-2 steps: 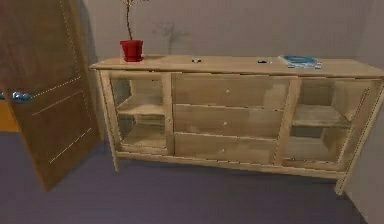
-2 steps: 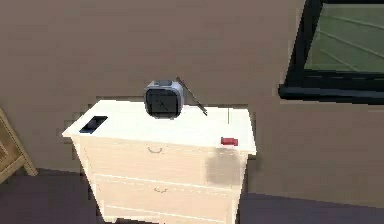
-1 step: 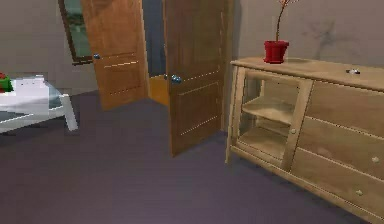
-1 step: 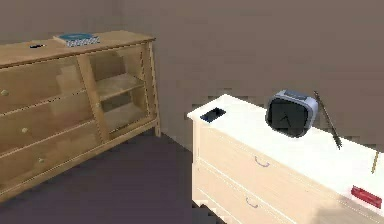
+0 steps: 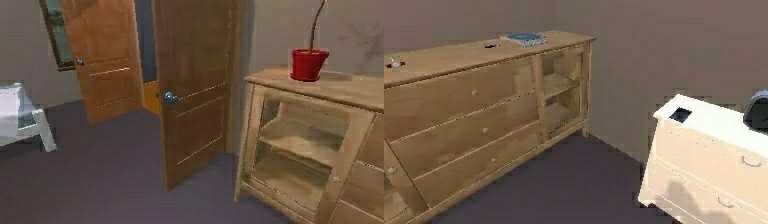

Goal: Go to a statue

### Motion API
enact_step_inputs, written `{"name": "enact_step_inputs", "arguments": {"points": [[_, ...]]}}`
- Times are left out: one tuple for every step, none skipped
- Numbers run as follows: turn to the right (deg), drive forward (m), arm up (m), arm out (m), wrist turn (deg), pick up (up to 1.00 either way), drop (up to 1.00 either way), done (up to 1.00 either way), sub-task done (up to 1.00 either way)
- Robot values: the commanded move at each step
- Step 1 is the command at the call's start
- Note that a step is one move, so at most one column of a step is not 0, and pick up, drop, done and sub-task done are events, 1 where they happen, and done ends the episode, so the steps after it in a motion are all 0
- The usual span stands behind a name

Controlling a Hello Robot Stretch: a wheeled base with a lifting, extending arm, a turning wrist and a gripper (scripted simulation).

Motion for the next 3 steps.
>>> {"name": "enact_step_inputs", "arguments": {"points": [[-42.0, 0.0, 0.0, 0.0, 0.0, 0.0, 0.0, 0.0, 0.0], [-3.0, 0.0, 0.0, 0.0, 0.0, 0.0, 0.0, 0.0, 0.0], [0.0, 1.0, 0.0, 0.0, 0.0, 0.0, 0.0, 0.0, 0.0]]}}
